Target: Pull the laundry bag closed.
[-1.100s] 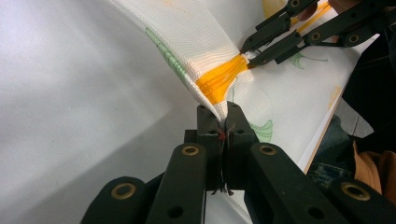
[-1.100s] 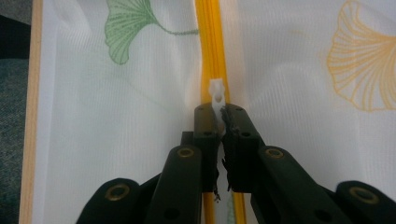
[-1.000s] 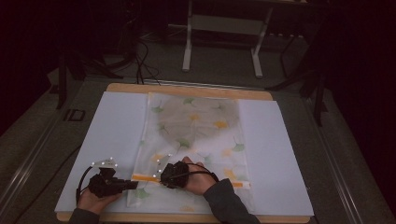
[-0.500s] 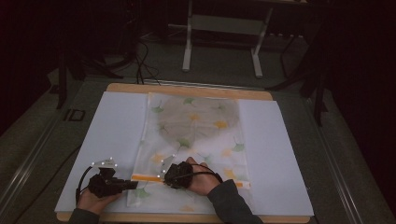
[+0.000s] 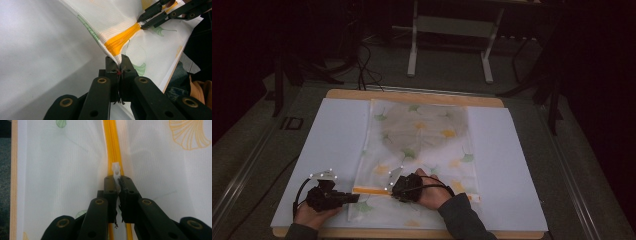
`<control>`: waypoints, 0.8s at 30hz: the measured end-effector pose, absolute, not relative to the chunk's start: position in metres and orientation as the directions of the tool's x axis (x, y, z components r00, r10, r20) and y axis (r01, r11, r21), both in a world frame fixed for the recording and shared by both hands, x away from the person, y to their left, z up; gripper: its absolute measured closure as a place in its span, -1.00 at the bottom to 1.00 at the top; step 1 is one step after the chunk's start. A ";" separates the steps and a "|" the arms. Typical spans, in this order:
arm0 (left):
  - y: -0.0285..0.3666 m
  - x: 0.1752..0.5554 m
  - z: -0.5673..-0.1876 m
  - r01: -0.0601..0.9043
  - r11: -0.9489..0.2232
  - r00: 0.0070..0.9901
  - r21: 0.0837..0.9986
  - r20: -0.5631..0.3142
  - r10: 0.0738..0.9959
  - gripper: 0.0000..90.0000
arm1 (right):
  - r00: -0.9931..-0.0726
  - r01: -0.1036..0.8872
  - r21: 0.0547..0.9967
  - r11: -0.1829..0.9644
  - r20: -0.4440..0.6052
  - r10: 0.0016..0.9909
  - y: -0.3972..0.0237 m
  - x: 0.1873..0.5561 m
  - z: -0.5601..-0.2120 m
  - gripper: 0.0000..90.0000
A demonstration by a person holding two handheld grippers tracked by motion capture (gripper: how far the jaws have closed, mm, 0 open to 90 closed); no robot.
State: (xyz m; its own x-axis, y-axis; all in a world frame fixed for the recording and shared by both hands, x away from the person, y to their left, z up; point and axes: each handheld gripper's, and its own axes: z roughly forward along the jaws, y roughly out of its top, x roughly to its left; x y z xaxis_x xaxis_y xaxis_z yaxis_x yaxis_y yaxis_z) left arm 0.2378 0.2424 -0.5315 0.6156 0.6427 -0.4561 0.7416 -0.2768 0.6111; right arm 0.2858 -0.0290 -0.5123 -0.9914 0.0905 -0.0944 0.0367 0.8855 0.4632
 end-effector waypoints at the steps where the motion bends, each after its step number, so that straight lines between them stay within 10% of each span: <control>1: 0.242 0.238 -0.532 0.742 -0.275 0.615 0.611 -0.458 0.642 0.96 | -0.991 0.037 0.463 0.886 -0.096 0.092 -0.029 0.286 -0.512 0.88; 24: 0.244 0.238 -0.531 0.740 -0.278 0.617 0.612 -0.456 0.641 0.96 | -0.990 0.032 0.434 0.900 -0.112 0.089 -0.040 0.284 -0.509 0.88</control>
State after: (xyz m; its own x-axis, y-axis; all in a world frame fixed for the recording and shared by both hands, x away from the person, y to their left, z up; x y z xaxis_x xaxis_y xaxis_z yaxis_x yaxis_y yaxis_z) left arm 0.2377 0.2436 -0.5314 0.6174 0.6409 -0.4562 0.7405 -0.2777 0.6120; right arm 0.2837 -0.0396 -0.5095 -0.9897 0.0892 -0.1121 0.0319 0.9003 0.4341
